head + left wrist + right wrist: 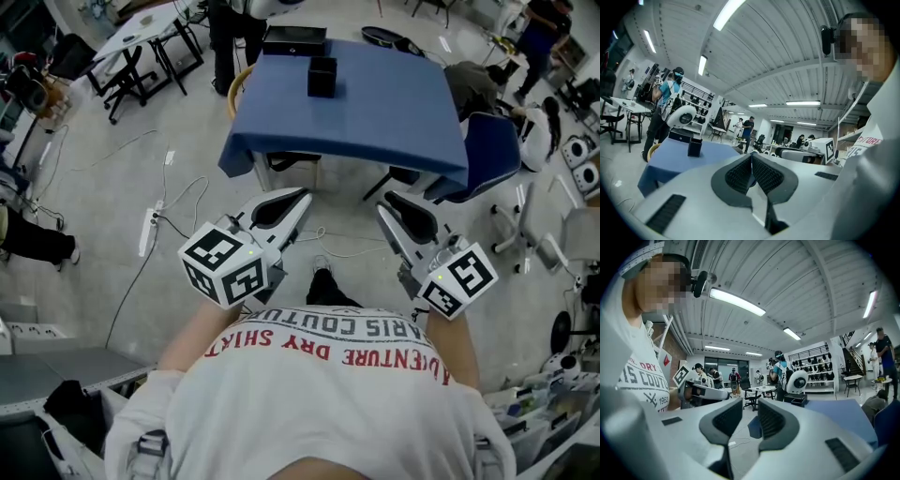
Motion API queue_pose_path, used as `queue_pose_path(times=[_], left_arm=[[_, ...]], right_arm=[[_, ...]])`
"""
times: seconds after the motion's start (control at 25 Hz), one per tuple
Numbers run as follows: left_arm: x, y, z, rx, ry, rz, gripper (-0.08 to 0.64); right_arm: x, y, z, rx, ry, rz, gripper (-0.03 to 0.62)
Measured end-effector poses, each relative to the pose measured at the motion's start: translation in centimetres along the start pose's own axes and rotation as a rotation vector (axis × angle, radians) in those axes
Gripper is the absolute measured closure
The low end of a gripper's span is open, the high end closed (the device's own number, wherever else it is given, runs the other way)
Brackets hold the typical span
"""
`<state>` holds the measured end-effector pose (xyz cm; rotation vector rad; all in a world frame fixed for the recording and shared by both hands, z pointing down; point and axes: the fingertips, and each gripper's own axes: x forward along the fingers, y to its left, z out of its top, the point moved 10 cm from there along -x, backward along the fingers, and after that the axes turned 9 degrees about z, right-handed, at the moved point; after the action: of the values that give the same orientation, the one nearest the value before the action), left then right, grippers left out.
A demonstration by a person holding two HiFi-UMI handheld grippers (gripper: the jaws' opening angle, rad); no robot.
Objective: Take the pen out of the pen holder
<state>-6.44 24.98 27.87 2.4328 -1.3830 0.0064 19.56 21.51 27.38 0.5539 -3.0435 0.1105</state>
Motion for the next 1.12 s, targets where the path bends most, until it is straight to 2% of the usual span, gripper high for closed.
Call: queue_pose_path(times=[0.08,0.12,0.2,0.32,0.72,1.12], left_arm=[[0.3,0.1,0.1,0.001,-0.002,0.005,0.531],[0.4,0.1,0.1,0.003,-0.003,0.007,0.531],[0.7,0.1,0.2,0.006,-0.003,0.014,0.531],[1.2,0.3,0.3,0.012,0.004,0.028,0.531],[5.7,4.7,1.5,-0.012,0.025,0.082,0.531],[13.5,11.6,4.5,-0.034,0.055,0.101,0.531]], right_arm=[[0.0,-0.4,-0.1,0.001,0.01,0.0,0.392],[-0.1,-0.6,-0.2,-0.002,0.012,-0.001,0.357],[0.0,-1.0,-0.3,-0.013,0.013,0.002,0.307],[0.2,-1.8,-0.5,-0.021,0.004,-0.006,0.274],[3.4,-9.0,-0.7,0.006,-0.003,-0.014,0.264],[10.3,-18.4,-0.9,0.057,0.026,0.019,0.262]])
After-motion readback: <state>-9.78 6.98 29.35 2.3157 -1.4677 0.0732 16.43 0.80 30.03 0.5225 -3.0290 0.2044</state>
